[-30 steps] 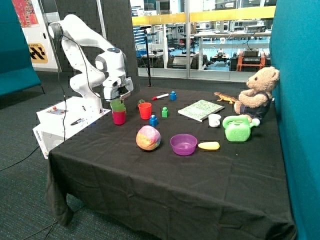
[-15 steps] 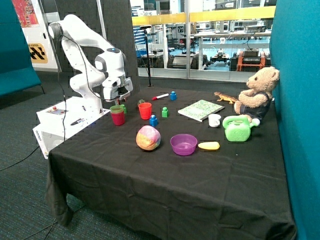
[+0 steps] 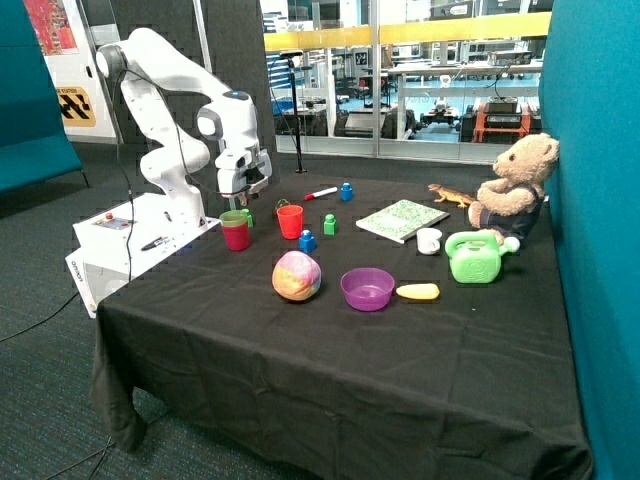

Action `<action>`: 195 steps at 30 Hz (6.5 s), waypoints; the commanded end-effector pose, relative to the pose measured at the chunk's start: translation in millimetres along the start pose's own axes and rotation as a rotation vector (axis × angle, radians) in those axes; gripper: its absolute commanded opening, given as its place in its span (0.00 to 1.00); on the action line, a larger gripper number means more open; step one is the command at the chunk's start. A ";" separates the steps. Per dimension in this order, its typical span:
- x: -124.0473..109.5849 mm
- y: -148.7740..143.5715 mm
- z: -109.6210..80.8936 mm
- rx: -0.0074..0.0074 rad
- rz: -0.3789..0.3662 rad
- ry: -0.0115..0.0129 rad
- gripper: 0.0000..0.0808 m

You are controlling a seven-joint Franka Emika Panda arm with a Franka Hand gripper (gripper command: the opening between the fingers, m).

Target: Stack the cups

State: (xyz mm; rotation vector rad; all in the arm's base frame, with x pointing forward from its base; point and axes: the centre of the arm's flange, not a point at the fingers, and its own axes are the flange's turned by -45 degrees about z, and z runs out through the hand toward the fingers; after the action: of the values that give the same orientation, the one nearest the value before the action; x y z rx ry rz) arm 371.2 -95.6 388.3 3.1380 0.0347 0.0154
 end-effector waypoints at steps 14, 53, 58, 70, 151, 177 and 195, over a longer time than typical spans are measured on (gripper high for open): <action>38.6 -56.1 -4.4 0.0041 -0.131 -0.0095 0.53; 89.6 -108.0 25.6 0.0046 -0.227 -0.0093 0.51; 92.4 -107.0 27.6 0.0046 -0.223 -0.0093 0.51; 91.2 -81.2 28.2 0.0043 -0.173 -0.0094 0.51; 92.8 -83.6 58.6 0.0042 -0.153 -0.0095 0.00; 91.6 -87.8 43.2 0.0043 -0.164 -0.0094 0.00; 91.2 -78.3 -1.3 0.0040 -0.111 -0.0096 0.00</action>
State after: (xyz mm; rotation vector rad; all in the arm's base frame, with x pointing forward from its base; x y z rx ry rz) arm 462.8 -11.4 370.9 3.1350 0.2484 0.0029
